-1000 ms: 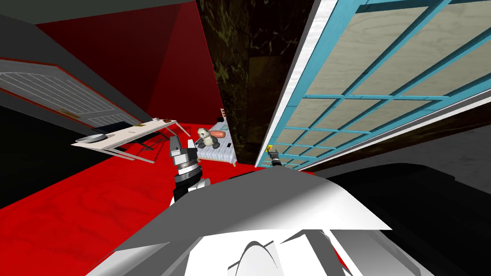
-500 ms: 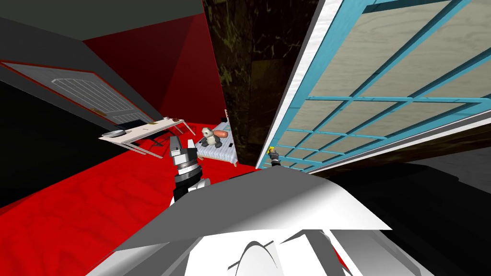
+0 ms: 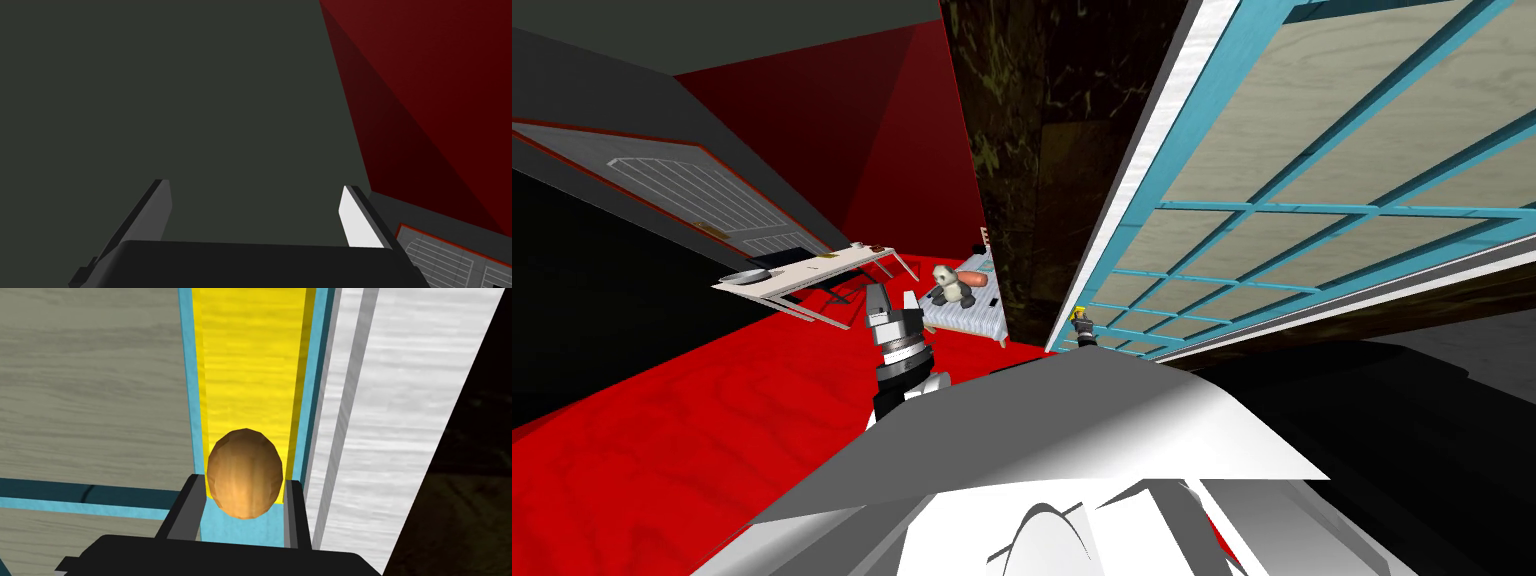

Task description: Pull the door open

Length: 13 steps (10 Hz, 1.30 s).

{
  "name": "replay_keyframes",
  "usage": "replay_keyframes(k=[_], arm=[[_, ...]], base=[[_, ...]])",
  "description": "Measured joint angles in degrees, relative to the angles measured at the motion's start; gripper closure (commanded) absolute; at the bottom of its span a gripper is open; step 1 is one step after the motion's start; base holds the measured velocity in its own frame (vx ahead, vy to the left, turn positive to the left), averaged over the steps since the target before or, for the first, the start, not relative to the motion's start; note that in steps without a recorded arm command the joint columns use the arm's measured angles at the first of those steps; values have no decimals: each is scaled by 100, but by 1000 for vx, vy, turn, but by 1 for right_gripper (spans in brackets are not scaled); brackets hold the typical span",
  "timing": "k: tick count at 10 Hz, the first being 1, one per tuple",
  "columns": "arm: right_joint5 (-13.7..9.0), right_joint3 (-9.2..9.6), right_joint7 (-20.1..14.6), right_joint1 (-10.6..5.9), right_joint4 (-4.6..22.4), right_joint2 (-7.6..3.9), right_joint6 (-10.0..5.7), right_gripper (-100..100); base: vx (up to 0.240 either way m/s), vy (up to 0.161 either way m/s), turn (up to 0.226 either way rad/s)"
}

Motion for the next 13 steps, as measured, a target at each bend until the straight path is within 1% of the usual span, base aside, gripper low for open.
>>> replay_keyframes(k=[2, 4, 8, 9, 11, 13], arm=[[-63, 63, -193, 12, -15, -16, -2, 100], [-181, 143, -495, -7, 51, -75, -17, 100], [-415, 331, -1139, -7, 70, -157, -10, 100], [-447, 359, -1266, -5, 64, -165, -7, 100], [-578, 450, -1567, -20, 118, -225, -27, 100], [-665, 521, -1834, -18, 121, -250, -30, 100]], base=[[-21, 2, 12], [-22, -3, 18], [-21, -2, 13], [-18, -3, 14], [-23, -3, 15], [-19, -3, 14]])
